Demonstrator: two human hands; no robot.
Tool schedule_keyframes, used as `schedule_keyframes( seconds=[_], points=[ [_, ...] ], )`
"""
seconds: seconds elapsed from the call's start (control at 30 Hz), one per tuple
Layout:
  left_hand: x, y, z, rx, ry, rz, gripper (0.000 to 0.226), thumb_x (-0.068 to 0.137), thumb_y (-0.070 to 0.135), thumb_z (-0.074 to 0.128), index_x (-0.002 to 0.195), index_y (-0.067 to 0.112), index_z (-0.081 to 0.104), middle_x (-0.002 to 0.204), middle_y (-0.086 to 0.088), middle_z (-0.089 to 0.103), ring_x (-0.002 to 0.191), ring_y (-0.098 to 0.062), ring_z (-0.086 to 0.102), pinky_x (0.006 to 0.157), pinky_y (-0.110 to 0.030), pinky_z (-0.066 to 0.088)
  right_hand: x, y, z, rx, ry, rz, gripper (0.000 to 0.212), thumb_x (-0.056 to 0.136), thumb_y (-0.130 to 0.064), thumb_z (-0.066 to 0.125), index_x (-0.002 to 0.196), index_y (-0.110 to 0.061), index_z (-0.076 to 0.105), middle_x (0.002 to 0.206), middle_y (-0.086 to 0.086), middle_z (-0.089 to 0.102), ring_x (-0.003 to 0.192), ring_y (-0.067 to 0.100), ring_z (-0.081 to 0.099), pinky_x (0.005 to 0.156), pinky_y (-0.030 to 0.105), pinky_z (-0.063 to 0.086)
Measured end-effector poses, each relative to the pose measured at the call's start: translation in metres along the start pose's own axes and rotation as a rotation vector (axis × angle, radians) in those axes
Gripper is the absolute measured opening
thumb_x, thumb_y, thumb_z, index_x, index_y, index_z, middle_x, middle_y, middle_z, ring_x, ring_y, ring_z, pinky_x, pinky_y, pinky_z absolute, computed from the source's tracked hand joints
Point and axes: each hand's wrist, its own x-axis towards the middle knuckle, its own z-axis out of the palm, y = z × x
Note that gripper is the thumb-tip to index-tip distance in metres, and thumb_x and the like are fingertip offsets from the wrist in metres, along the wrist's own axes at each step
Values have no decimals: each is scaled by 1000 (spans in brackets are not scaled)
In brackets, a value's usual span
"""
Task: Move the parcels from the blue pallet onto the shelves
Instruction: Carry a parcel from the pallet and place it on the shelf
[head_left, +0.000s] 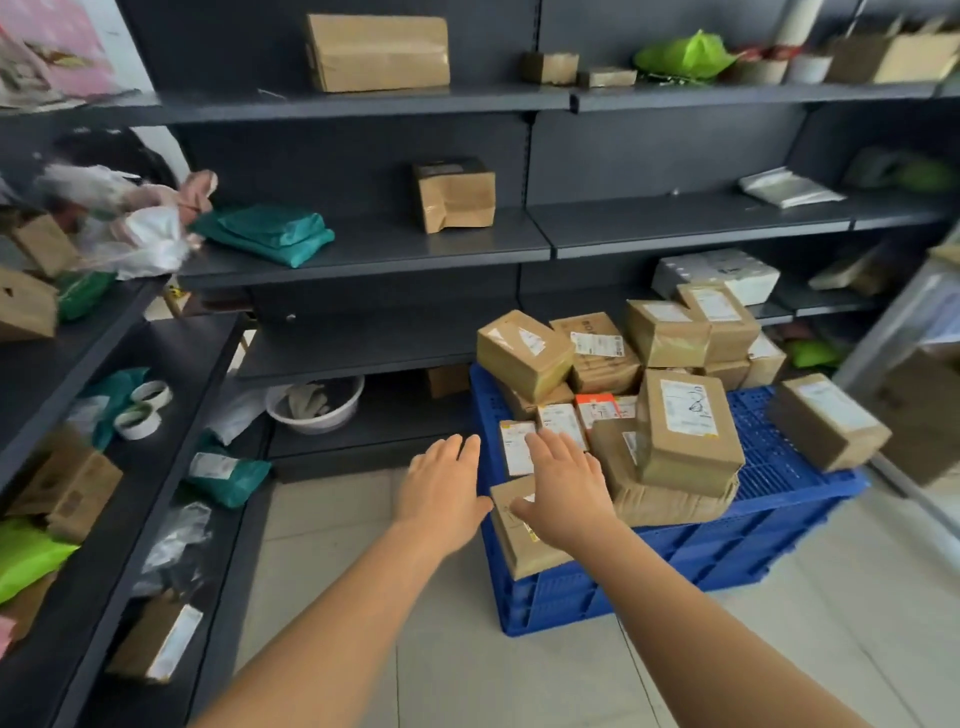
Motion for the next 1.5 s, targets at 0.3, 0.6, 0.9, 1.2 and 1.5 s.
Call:
schedule_keyframes(
  seconds=[0.3,0.6,0.9,1.2,1.5],
  points=[
    [68,53,50,-35,-145,23,80,93,43,57,153,15,12,156,-2,23,143,-20,22,115,-35,23,36,80,23,76,-76,124,88,90,-42,60,154,-18,6,162,-1,4,149,21,0,121,41,10],
    [150,153,77,-166,-237,54,76,97,44,47,154,18,5,159,-3,19,144,-22,21,116,-38,22,82,201,-2,208,65,342,89,90,-39,59,154,-19,0,162,4,0,149,23,-4,119,41,6],
    [200,223,110,-268,-374,13,76,96,42,49,154,21,4,152,-2,34,134,-24,39,104,-40,38,101,285,11,363,-2,574,105,84,-44,66,151,-23,-10,158,12,3,146,33,5,116,48,13],
    [210,233,128,-435,-374,-145,77,96,35,51,154,18,2,148,-5,37,129,-23,42,101,-37,40,105,298,23,528,33,551,109,74,-45,74,148,-30,-5,150,4,25,134,27,35,101,54,42],
    [192,208,126,-629,-246,-241,70,93,31,58,151,22,19,142,1,46,126,-18,48,100,-32,43,103,282,25,579,38,467,103,78,-41,74,152,-16,7,153,1,27,135,20,33,104,39,39]
  ],
)
